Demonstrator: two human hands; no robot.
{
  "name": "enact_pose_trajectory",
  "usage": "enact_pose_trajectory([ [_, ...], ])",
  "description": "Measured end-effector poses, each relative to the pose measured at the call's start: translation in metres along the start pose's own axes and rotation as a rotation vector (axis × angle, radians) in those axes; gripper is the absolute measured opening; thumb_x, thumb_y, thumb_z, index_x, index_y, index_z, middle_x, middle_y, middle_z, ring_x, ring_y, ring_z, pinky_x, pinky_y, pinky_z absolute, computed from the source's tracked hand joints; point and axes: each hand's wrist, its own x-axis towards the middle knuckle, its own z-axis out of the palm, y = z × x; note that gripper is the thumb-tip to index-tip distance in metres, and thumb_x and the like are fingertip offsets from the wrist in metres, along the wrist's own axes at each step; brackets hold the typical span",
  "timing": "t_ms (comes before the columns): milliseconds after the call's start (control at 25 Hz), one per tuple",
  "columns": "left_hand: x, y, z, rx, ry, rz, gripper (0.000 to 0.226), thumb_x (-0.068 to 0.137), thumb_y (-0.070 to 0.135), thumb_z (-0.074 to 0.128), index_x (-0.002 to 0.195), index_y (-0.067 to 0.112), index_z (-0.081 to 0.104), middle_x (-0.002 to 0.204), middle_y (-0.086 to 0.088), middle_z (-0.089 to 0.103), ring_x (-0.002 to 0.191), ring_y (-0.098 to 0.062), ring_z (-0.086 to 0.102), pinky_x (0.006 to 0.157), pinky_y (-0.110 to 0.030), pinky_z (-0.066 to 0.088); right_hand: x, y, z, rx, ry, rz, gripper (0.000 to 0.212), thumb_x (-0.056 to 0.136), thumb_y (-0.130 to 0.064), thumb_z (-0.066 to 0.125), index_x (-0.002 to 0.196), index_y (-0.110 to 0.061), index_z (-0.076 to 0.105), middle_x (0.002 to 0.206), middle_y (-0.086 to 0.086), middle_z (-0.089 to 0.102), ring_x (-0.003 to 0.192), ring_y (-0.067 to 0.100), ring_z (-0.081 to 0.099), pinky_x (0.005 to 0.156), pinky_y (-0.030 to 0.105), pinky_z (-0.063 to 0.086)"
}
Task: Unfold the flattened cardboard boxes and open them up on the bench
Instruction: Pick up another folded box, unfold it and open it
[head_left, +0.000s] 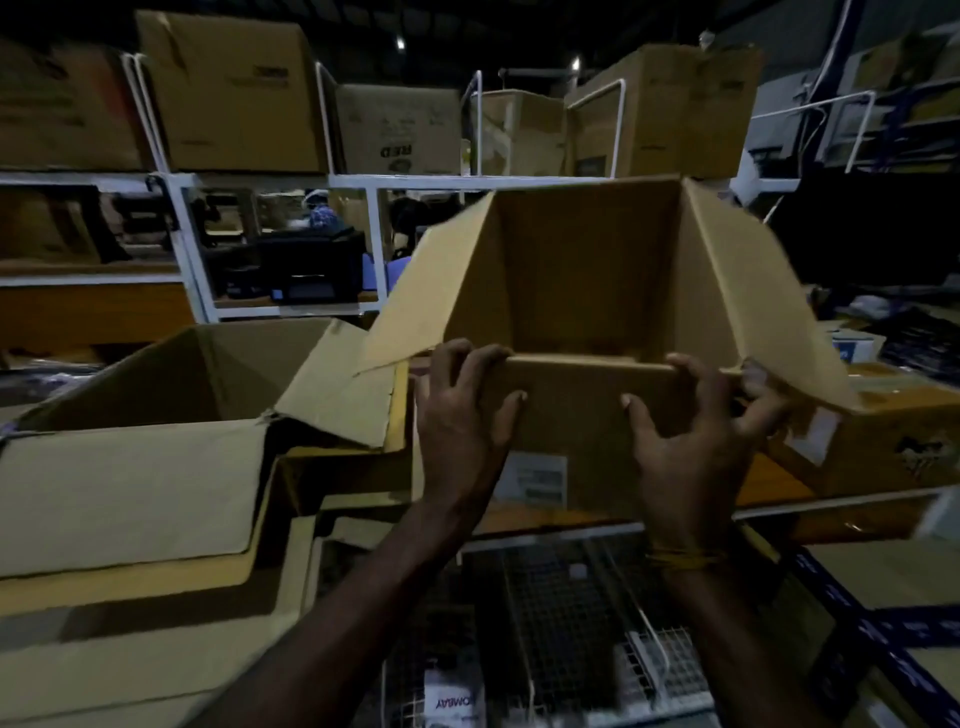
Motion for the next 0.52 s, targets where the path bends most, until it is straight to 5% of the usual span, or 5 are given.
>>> enact_pose_trajectory([
  [80,0.01,-0.009,-0.048,-0.055,0.041,0.054,0.043,0.081,0.025,0.075,0.122,0.022,0.06,0.13,-0.005,0.046,0.114,-0.021,0.046,0.087,-0.035,0.043,-0.017,-0.048,-0.003,-0.021,0.06,-0.05,0.05,0.076,-0.02,0.081,0.122,-0.018,0.061,0.137,0.021,0.032,0.12,0.001,0.021,0.101,0.007,0.033],
  [160,0.017,-0.023,-0.091,-0.093,0.087,0.096,0.045,0.079,0.02,0.076,0.121,0.019,0.061,0.13,-0.006,0.046,0.117,-0.018,0.044,0.091,-0.04,0.046,-0.034,-0.092,0.0,0.003,0.097,-0.093,0.05,0.076,-0.018,0.081,0.122,-0.017,0.061,0.134,0.022,0.034,0.119,0.001,0.023,0.093,-0.002,0.03],
  [520,0.037,-0.116,-0.25,-0.064,0.269,0.112,0.044,0.078,0.01,0.078,0.119,0.01,0.062,0.128,-0.013,0.046,0.119,-0.028,0.047,0.099,-0.032,0.047,-0.104,-0.25,0.065,0.234,0.077,-0.213,0.048,0.074,-0.007,0.079,0.118,-0.015,0.063,0.126,0.026,0.039,0.117,0.023,0.043,0.097,0.004,0.036],
])
